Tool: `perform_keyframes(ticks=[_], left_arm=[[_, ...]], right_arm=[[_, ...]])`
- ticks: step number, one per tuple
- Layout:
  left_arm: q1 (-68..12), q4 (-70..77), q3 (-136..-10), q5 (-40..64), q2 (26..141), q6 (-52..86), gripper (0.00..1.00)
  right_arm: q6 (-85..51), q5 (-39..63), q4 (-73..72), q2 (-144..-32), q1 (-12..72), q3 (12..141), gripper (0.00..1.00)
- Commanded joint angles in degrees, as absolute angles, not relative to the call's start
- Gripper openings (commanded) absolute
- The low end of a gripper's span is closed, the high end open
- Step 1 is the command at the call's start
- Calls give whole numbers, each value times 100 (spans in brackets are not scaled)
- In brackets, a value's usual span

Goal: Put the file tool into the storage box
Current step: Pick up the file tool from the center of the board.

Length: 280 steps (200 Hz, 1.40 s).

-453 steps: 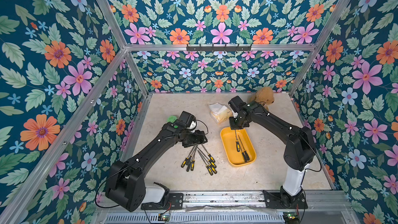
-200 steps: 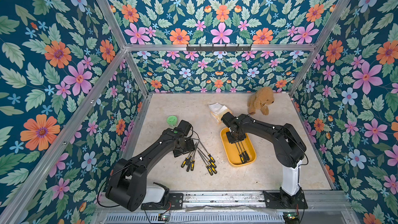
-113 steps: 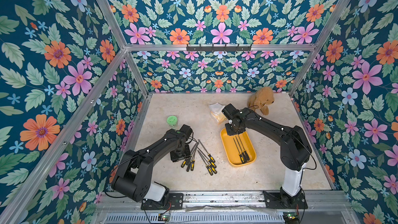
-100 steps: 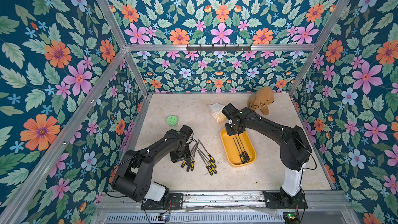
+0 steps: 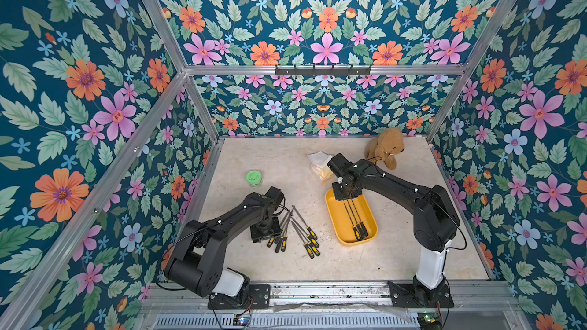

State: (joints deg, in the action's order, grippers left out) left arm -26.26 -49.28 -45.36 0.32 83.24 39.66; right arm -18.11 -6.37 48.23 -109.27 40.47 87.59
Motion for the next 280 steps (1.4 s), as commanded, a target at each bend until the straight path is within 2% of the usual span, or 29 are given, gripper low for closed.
perform_keyframes(ticks=[1,38,70,158,213,236,280], left_arm=[[-2584,-4958,-4535,-450,8237,4238,58],[-2583,-4951,-4589,-455,7911,4325,57],[-2601,-4655,-4461,107,7651,4221,60],[-2611,-4670,-4348,138,8234,4012,58],[-2549,-4560,-4603,-307,8823,3775,44],[-2531,-4519,-4625,-303,8869,3637,28],[-2531,-4431,-4658,-58,8665,3373,7]], right_arm=[[-1833,-639,4904,-10891,4047,8780,38],[-1848,-591,4872,-10864,4064,8718,37],[-1863,-546,4851,-10907,4091,8697,37],[-1907,-502,4841,-10984,4104,8770,37],[-1934,-461,4851,-11016,4170,8808,36],[-1934,-450,4860,-11034,4196,8840,35],[-1927,-409,4855,-11091,4227,8924,35]])
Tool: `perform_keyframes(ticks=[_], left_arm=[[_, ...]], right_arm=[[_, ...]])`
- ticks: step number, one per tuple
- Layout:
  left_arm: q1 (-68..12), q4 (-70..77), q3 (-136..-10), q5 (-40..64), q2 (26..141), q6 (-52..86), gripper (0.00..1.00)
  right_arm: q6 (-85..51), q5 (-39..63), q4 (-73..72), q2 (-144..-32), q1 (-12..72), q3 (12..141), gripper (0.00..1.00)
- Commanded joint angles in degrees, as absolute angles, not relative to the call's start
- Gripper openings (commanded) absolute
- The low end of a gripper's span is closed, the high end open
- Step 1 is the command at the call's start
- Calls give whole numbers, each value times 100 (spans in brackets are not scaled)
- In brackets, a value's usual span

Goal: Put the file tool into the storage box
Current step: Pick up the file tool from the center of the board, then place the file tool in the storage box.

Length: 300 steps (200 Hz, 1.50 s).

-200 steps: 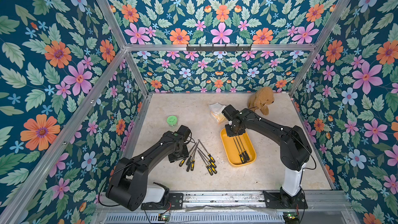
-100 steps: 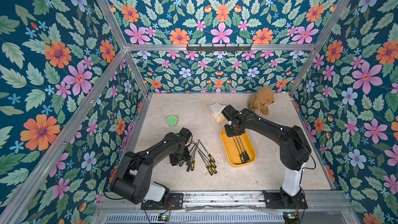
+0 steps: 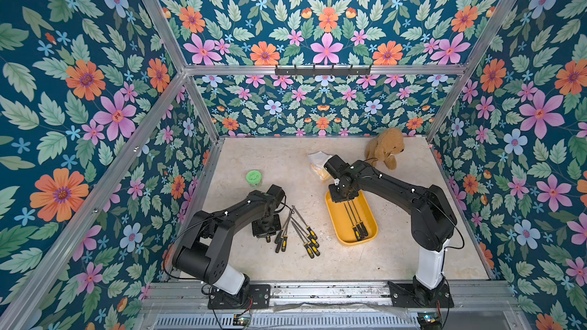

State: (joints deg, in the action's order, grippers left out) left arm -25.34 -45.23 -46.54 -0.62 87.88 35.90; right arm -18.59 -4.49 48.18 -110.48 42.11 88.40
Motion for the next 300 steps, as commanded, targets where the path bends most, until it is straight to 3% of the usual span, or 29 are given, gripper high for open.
perform_keyframes(ticks=[1,20,90,146,235,275,290,300], left_arm=[[-2531,-4435,-4662,-51,8648,3361,7],[-2555,-4506,-4815,228,8435,3134,0],[-2857,-4464,-5610,2309,7373,2524,0],[-3425,-4241,-5773,2417,7678,2719,0],[-3770,-3948,-5722,2538,7719,2891,0],[-3804,-3825,-5652,2718,7664,2922,0],[-3801,-3782,-5638,2825,7618,2869,0],[-3804,-3784,-5636,2867,7605,2798,0]], right_arm=[[-1935,-402,4853,-11082,4227,8922,35],[-1985,-219,4819,-11050,4215,9045,36],[-2697,1883,3358,-10375,3950,9115,42],[-3158,2414,2507,-10404,4158,8763,42],[-3296,2377,2523,-10819,4332,8691,40],[-3276,2294,2594,-10860,4333,8721,28],[-3245,2310,2609,-10824,4324,8703,16],[-3206,2327,2637,-10811,4319,8702,2]])
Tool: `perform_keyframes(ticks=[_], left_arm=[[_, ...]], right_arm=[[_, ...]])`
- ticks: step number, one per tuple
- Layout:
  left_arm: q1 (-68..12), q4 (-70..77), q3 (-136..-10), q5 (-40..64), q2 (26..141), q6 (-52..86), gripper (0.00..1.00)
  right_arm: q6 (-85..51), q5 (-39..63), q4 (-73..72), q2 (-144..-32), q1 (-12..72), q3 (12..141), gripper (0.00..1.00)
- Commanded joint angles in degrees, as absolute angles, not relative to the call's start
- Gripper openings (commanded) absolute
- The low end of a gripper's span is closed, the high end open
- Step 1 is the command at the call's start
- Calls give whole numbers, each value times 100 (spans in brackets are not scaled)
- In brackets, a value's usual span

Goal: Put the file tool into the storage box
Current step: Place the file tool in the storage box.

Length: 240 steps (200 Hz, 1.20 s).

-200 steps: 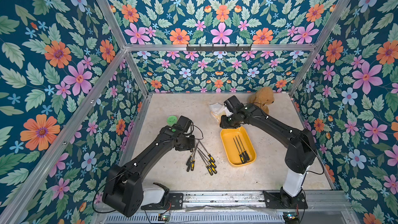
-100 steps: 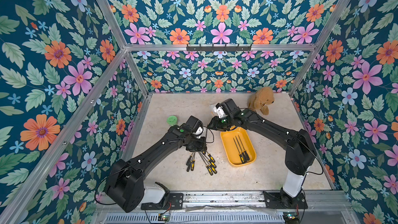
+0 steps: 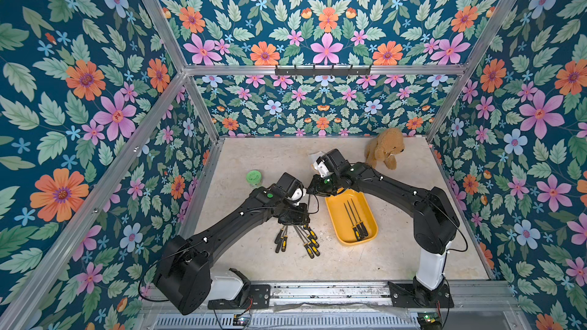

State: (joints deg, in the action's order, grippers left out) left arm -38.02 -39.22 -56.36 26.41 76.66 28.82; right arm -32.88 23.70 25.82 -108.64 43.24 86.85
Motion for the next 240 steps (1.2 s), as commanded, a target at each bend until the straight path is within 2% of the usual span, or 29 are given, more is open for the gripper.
perform_keyframes(ticks=[1,12,15,20,32,36,46,59,68,109,240], left_arm=[[-3805,-3786,-5639,2870,7604,2792,0],[-3793,-3897,-5682,2755,7611,2710,0],[-3795,-3940,-5700,2695,7618,2695,3],[-3782,-4007,-5738,2590,7634,2675,14],[-3750,-4103,-5819,2415,7674,2684,52],[-3742,-4097,-5834,2398,7677,2697,60],[-3728,-4072,-5875,2305,7690,2805,74],[-3696,-4028,-5902,2181,7697,2943,80],[-3675,-4002,-5901,2098,7706,3028,91],[-3597,-3998,-5856,1666,7734,3217,93],[-3551,-3832,-5030,1346,7391,3597,92]], right_arm=[[-3203,2328,2646,-10802,4317,8701,0],[-3113,2331,2741,-10774,4322,8698,0],[-3083,2325,2779,-10761,4324,8701,0],[-2992,2289,2900,-10750,4324,8723,0],[-2722,1996,3349,-10717,4311,8840,0],[-2611,1856,3502,-10698,4298,8882,0],[-2346,1453,4009,-10668,4260,9000,0],[-2041,864,4641,-10633,4177,9177,0],[-1861,502,4978,-10602,4121,9261,0],[-1386,-608,5731,-10605,4102,9303,0],[-1441,-332,4863,-11307,4188,8632,0]])
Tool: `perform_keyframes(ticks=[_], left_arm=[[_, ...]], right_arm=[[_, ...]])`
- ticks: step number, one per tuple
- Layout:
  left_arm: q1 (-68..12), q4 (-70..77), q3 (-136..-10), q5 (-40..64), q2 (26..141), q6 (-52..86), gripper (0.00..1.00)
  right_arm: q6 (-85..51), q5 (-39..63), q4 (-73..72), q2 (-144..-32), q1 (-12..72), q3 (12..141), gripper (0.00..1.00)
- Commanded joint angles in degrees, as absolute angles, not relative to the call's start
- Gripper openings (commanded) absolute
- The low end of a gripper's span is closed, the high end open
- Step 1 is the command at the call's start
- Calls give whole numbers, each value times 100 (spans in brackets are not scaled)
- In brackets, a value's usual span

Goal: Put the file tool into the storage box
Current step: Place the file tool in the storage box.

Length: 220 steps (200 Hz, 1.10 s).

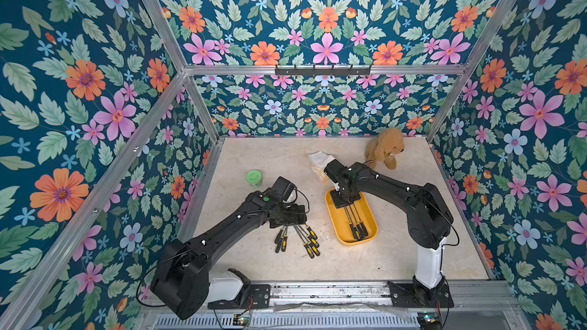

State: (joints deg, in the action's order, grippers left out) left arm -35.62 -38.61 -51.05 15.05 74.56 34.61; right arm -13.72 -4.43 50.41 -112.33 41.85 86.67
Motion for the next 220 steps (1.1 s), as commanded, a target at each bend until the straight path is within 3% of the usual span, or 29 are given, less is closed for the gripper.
perform_keyframes(ticks=[1,98,172,220], left_arm=[[-3551,-3828,-5029,1345,7387,3596,92],[-3459,-3902,-4828,1022,7247,3790,92],[-3111,-4307,-4558,624,7172,4288,92],[-3111,-5012,-4567,283,7319,4464,86]], right_arm=[[-1441,-333,4862,-11314,4190,8627,0],[-1485,-457,4588,-11626,4210,8332,0],[-1571,-491,4630,-11403,4197,8269,29],[-1726,-568,4820,-10954,4088,8476,34]])
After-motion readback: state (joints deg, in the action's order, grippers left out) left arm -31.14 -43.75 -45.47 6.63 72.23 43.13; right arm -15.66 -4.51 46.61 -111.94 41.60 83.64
